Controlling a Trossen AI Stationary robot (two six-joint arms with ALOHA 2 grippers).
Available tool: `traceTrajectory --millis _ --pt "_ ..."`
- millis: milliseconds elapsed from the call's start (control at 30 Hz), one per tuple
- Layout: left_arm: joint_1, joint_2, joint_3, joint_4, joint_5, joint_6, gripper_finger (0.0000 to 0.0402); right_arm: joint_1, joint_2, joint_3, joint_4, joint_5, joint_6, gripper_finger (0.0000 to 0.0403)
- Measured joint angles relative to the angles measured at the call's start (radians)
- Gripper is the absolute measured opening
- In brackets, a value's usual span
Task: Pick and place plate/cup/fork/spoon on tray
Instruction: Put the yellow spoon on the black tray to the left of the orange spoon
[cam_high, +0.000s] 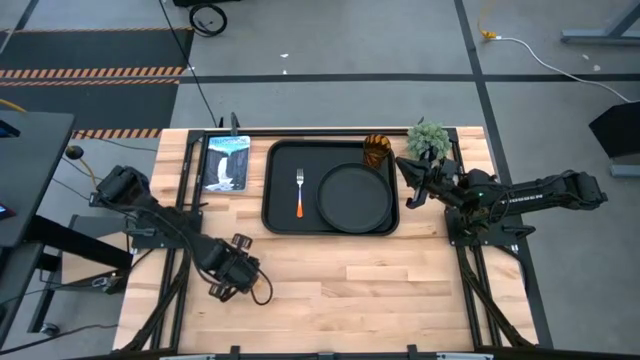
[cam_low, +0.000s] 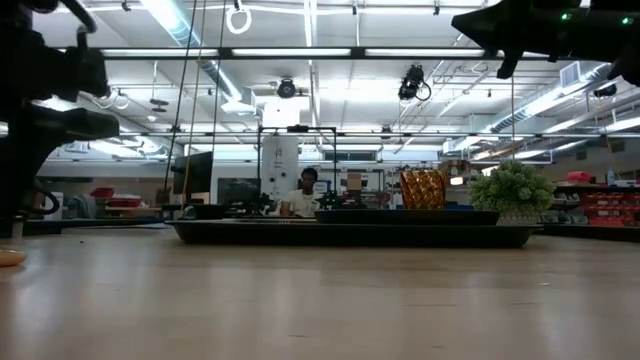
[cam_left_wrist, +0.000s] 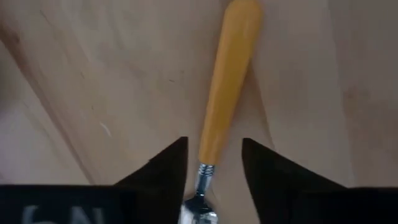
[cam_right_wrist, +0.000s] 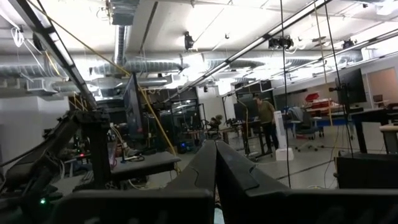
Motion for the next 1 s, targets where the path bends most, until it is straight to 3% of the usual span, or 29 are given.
traceTrajectory --millis 133,300,1000 --pt "-0.024 0.0 -0.036 -0.006 -0.022 -0.01 0.0196 0.0 0.0 0.0 -0.003 0.0 0.001 0.0011" --pt "-0.032 0.0 -0.096 0.027 -0.003 -0.036 0.02 0.0 0.0 0.0 -0.003 0.0 0.002 0.0011" --pt "-0.032 0.0 -0.108 0.064 0.021 0.009 0.0092 0.0 0.0 0.0 -0.003 -0.002 0.004 0.0011"
